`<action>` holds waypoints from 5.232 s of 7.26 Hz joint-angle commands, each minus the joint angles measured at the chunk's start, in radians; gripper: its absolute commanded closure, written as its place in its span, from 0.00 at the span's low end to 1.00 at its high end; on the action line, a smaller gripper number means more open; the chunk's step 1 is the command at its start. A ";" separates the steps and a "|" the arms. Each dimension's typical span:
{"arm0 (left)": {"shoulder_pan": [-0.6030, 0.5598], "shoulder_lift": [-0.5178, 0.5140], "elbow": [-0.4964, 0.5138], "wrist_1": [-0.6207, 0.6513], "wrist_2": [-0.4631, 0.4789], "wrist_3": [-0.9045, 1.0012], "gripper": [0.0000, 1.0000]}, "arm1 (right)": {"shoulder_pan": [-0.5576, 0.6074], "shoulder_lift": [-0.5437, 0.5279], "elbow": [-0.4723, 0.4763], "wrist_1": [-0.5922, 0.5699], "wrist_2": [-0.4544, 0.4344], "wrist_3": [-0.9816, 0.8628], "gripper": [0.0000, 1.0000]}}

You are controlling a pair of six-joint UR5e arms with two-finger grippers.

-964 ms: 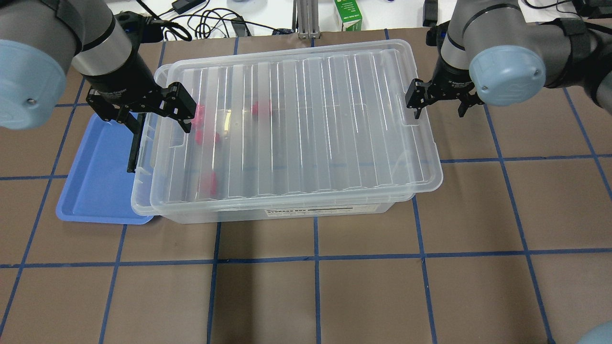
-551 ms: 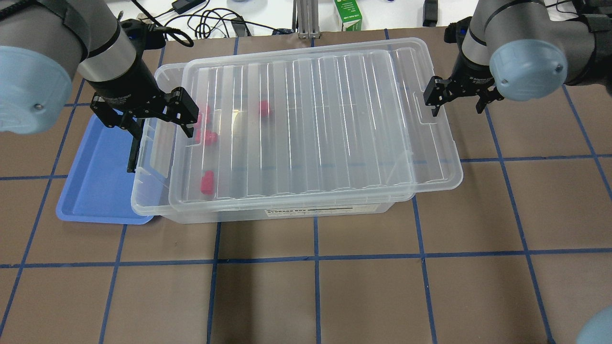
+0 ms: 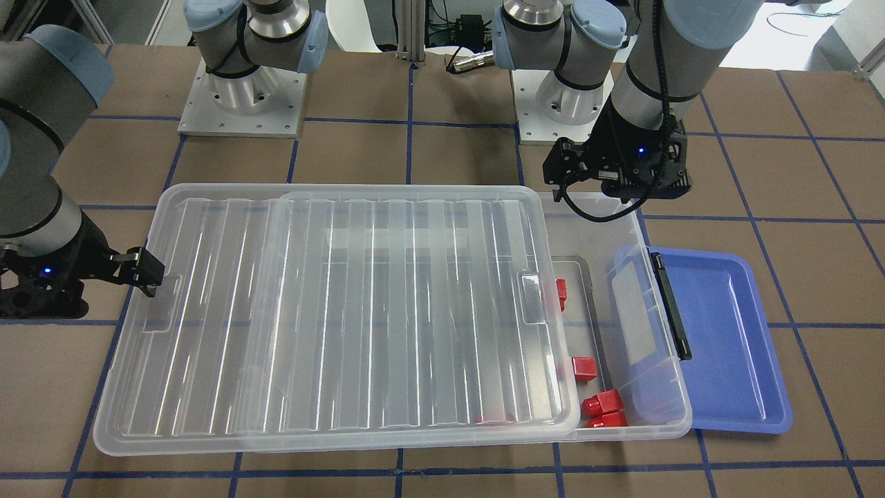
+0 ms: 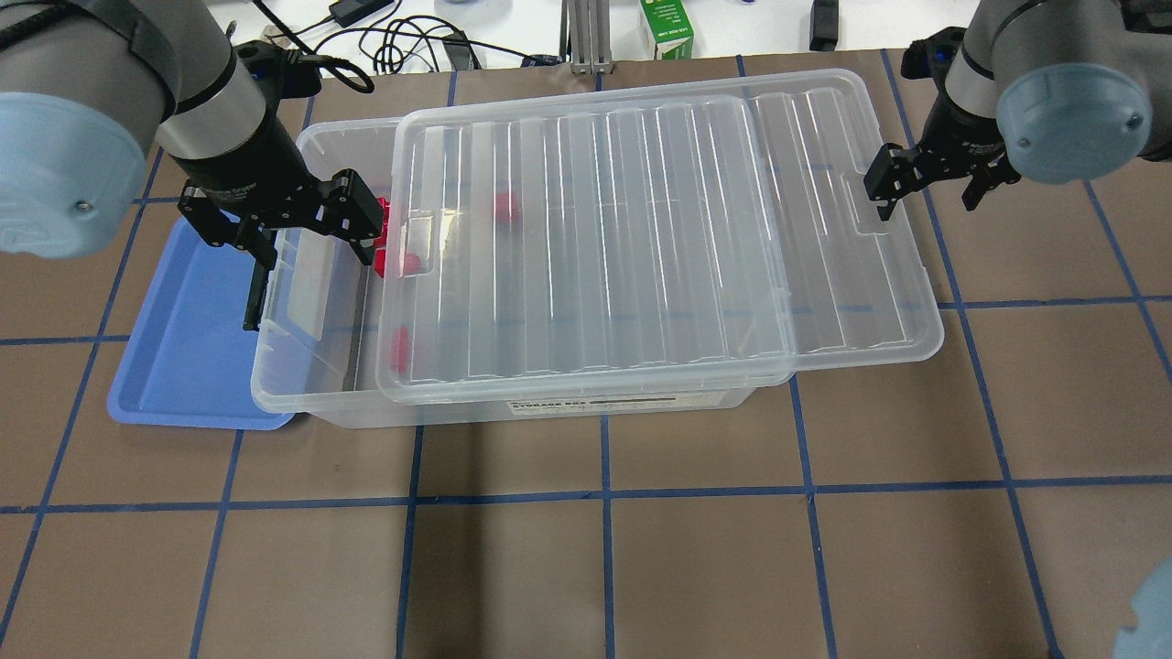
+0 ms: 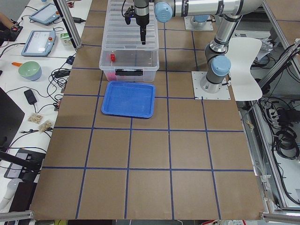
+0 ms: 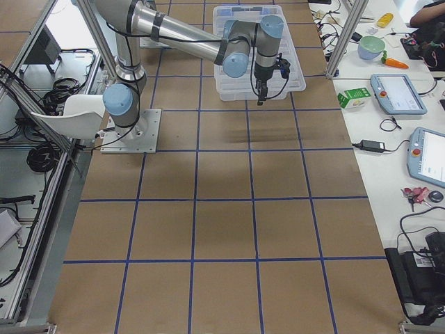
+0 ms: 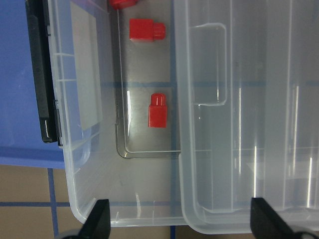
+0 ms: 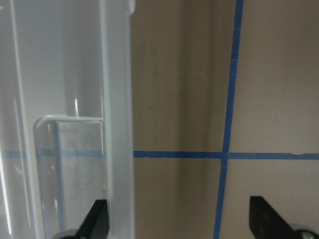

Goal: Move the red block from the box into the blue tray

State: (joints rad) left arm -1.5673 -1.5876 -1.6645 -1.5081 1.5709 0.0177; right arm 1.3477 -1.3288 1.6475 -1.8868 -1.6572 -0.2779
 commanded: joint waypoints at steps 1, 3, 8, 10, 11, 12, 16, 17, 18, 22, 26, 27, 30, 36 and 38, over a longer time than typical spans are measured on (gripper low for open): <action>-0.042 -0.028 -0.056 0.107 0.009 0.016 0.00 | -0.048 0.000 -0.002 -0.001 -0.015 -0.073 0.00; -0.039 -0.048 -0.104 0.179 0.000 0.031 0.00 | -0.062 0.005 -0.027 -0.001 -0.052 -0.133 0.00; -0.005 -0.071 -0.231 0.308 0.000 0.133 0.00 | -0.097 0.007 -0.031 0.002 -0.050 -0.175 0.00; 0.000 -0.090 -0.247 0.359 -0.002 0.181 0.00 | -0.087 -0.027 -0.076 0.043 -0.036 -0.162 0.00; 0.000 -0.110 -0.248 0.376 -0.003 0.195 0.00 | -0.085 -0.051 -0.124 0.161 -0.027 -0.159 0.00; 0.000 -0.118 -0.264 0.390 -0.027 0.199 0.00 | -0.085 -0.065 -0.165 0.208 -0.026 -0.158 0.00; 0.004 -0.166 -0.310 0.465 -0.041 0.199 0.00 | -0.084 -0.109 -0.175 0.267 -0.024 -0.173 0.00; 0.019 -0.182 -0.311 0.470 -0.042 0.200 0.00 | -0.084 -0.112 -0.175 0.268 -0.016 -0.170 0.00; 0.038 -0.199 -0.317 0.470 -0.042 0.199 0.00 | -0.084 -0.113 -0.175 0.272 -0.016 -0.170 0.00; 0.036 -0.238 -0.360 0.545 -0.042 0.180 0.00 | -0.084 -0.119 -0.178 0.331 -0.019 -0.170 0.00; 0.041 -0.273 -0.359 0.568 -0.031 0.156 0.00 | -0.084 -0.128 -0.181 0.327 -0.019 -0.159 0.00; 0.049 -0.282 -0.357 0.571 -0.031 0.154 0.00 | -0.084 -0.130 -0.183 0.327 -0.018 -0.159 0.00; 0.061 -0.289 -0.359 0.571 -0.031 0.115 0.67 | -0.084 -0.128 -0.175 0.325 -0.018 -0.159 0.00; 0.046 -0.206 -0.296 0.496 -0.032 0.065 0.90 | -0.085 -0.127 -0.170 0.325 -0.018 -0.159 0.00; 0.044 -0.122 -0.160 0.214 -0.031 0.065 0.88 | -0.085 -0.125 -0.170 0.327 -0.018 -0.159 0.00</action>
State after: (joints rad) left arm -1.5222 -1.7603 -1.9085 -1.1222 1.5403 0.0830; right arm 1.2627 -1.4554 1.4768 -1.5605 -1.6751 -0.4372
